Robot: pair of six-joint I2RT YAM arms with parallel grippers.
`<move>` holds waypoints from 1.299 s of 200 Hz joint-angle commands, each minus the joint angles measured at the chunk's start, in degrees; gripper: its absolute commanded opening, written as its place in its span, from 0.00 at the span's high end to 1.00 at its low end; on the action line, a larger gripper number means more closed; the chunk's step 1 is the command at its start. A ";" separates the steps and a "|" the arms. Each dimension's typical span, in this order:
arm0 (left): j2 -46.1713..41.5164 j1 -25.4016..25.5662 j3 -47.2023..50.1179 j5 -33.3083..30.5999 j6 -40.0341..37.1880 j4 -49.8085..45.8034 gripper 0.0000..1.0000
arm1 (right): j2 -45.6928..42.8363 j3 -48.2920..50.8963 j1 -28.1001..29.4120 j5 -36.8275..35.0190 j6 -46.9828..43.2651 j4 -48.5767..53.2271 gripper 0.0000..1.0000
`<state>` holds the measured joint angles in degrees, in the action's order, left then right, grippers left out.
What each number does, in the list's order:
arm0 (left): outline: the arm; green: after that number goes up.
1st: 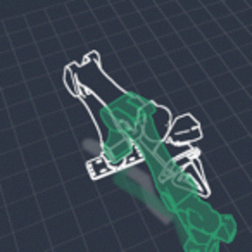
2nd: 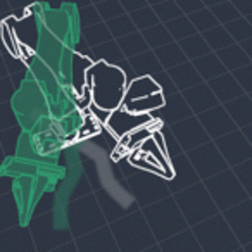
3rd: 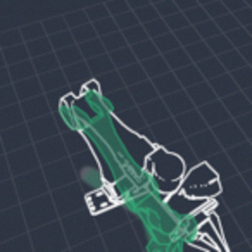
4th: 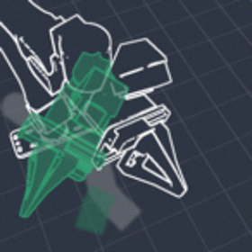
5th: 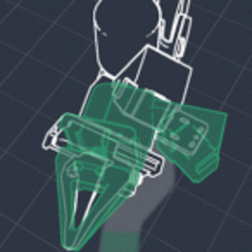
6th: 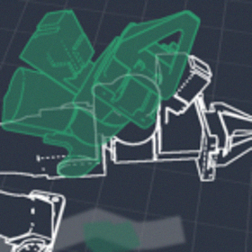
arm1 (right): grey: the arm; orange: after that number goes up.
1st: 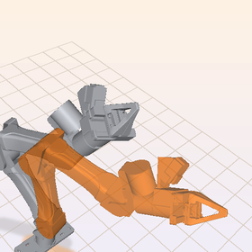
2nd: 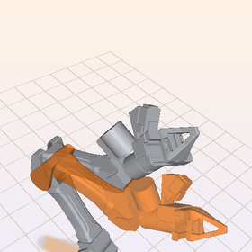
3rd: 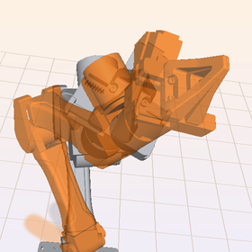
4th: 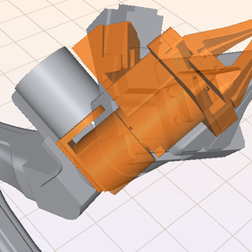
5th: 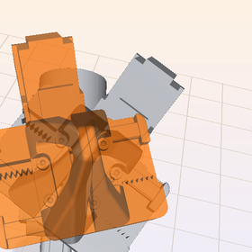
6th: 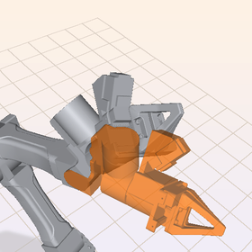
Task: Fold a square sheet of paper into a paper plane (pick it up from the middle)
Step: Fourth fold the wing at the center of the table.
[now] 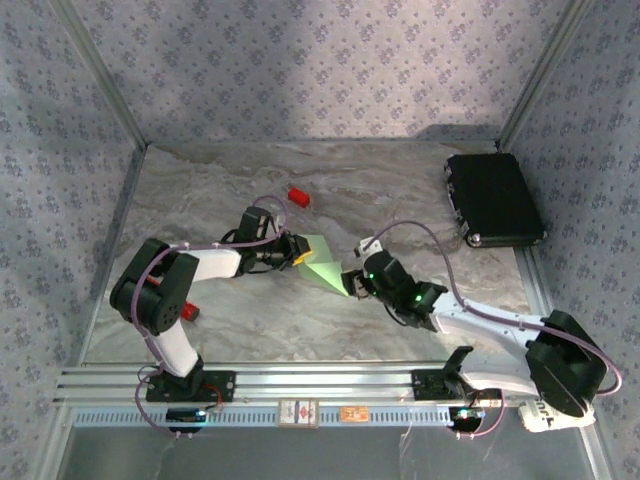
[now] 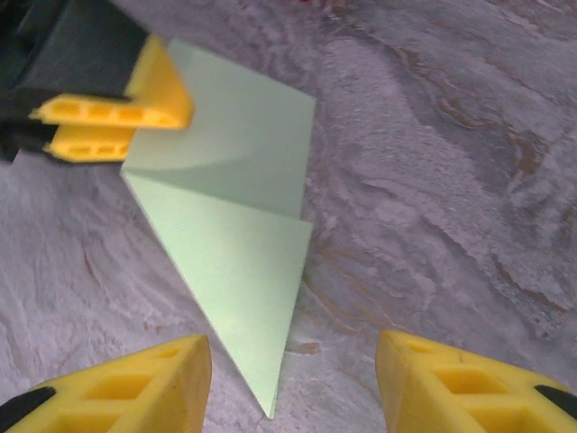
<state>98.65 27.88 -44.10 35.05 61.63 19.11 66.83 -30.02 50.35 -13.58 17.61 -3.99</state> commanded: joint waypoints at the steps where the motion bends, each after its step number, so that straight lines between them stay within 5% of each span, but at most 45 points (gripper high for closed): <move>1: 0.31 0.18 -0.92 1.95 -0.19 0.86 0.78 | 2.70 -0.09 3.71 -6.21 -8.76 -4.61 0.48; 57: 0.31 0.22 -1.17 2.22 -0.01 0.46 0.80 | 16.13 -4.40 10.47 -13.83 -15.29 -8.66 0.50; 120: 0.14 0.18 -1.78 2.75 -0.21 -0.64 0.84 | 25.80 -7.66 10.62 -18.82 -17.17 -10.21 0.52; 260: -0.08 0.15 -2.22 2.58 -0.54 -1.98 0.87 | 27.87 -7.98 9.50 -17.27 -13.21 -10.12 0.78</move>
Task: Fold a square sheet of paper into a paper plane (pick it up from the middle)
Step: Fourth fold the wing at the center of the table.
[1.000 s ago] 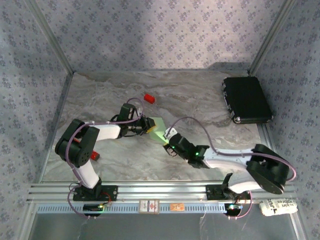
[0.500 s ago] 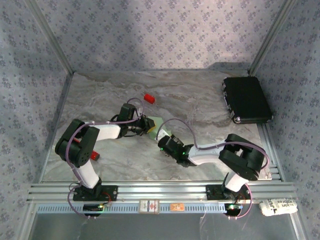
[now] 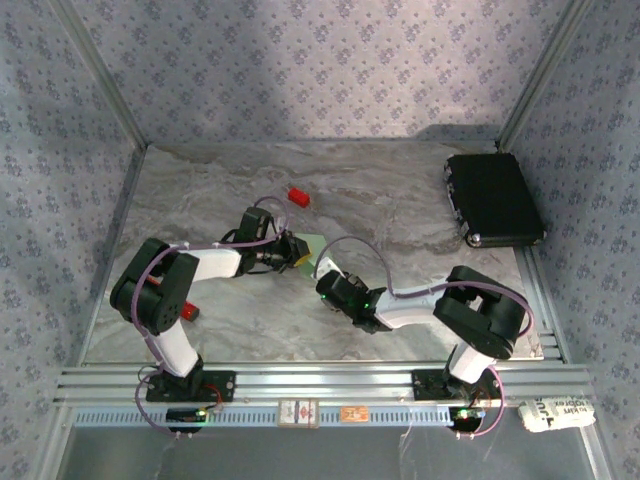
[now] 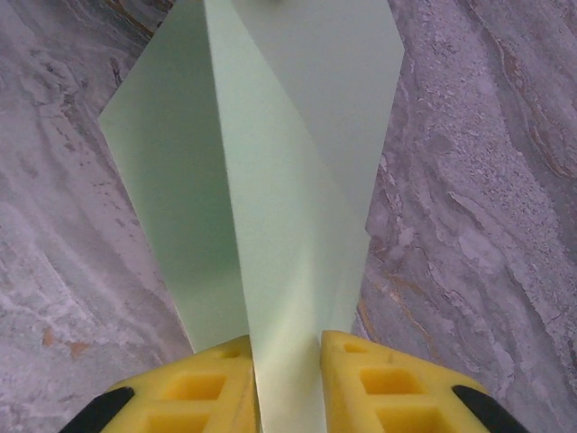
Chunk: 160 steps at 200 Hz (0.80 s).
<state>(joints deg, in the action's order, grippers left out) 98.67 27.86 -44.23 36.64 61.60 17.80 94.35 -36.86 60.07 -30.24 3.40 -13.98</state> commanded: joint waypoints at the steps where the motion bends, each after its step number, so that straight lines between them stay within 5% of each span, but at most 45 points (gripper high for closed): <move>1: -0.08 0.18 -2.09 1.02 -0.52 -0.66 0.87 | 0.38 -1.17 -0.27 -0.61 1.00 -0.15 0.78; 51: -0.06 0.16 -2.35 1.03 -0.95 -1.05 0.86 | 0.18 -1.37 -0.44 0.66 1.07 -0.76 0.87; 160: -0.01 0.18 -2.49 0.72 -1.23 -2.10 0.86 | -0.15 -1.13 -1.20 2.02 2.58 -1.48 0.83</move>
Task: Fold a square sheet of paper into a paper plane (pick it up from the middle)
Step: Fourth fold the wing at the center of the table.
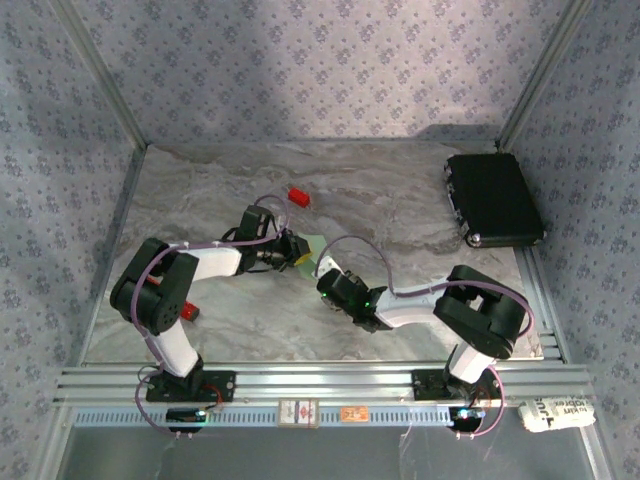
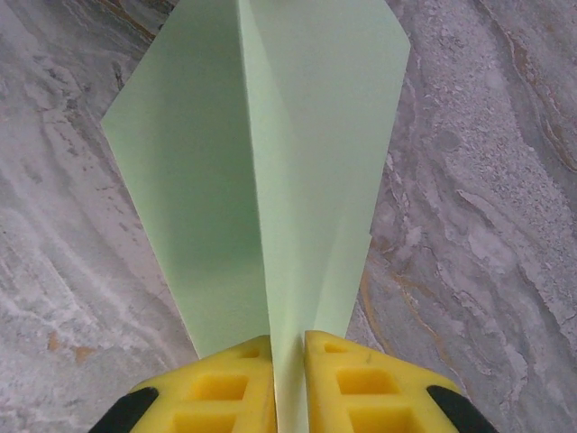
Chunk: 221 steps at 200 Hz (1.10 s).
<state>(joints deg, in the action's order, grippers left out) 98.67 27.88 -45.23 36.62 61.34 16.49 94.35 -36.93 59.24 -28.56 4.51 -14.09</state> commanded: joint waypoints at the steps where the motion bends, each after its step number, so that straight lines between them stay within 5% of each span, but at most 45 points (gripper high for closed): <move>1: -0.04 0.16 -1.46 0.74 -0.96 -0.82 0.86 | -0.10 -1.05 -0.36 0.34 1.46 -1.38 0.83; 221: 0.46 0.10 -2.03 0.82 -1.24 -1.48 0.88 | -0.04 0.05 -2.27 3.44 3.05 -2.47 0.84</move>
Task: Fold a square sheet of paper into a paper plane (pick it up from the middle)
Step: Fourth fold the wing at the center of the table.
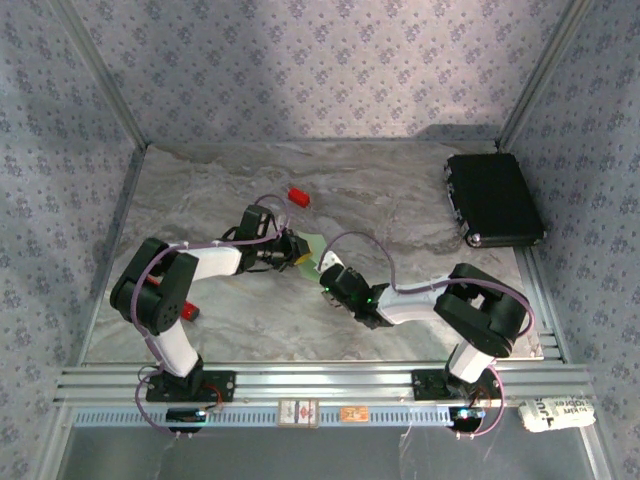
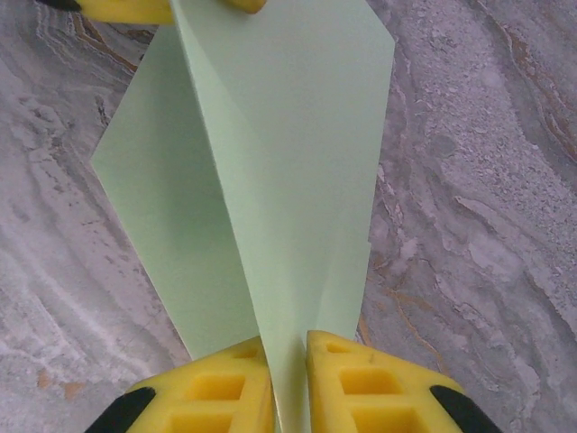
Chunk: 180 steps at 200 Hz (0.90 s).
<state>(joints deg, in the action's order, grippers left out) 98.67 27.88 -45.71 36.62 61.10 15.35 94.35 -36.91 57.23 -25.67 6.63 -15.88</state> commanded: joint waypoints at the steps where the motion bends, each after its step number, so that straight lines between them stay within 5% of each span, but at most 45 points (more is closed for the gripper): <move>1: 0.47 0.09 -1.56 0.82 -1.03 -0.38 0.88 | -0.09 0.01 -0.18 0.59 0.97 -0.70 0.84; 54: 0.29 0.05 -1.57 0.86 -1.03 -0.33 0.86 | -0.30 0.19 -0.53 1.87 1.31 -1.00 0.88; 87: -1.03 -0.02 -1.33 -0.25 -1.40 -1.06 0.58 | -0.74 0.62 -1.96 6.15 4.01 -1.40 0.93; 124: -4.10 -0.41 -0.31 -3.31 -2.33 -3.45 0.38 | -0.92 1.44 -4.98 15.32 7.39 -3.01 0.95; 180: -7.16 -0.76 0.07 -5.94 -3.62 -6.22 0.34 | 0.64 -0.10 -9.11 24.95 12.29 -0.86 0.95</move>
<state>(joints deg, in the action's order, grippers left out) 93.43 27.70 -45.91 32.18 58.96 11.00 94.28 -36.10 49.36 -6.37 15.35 -18.24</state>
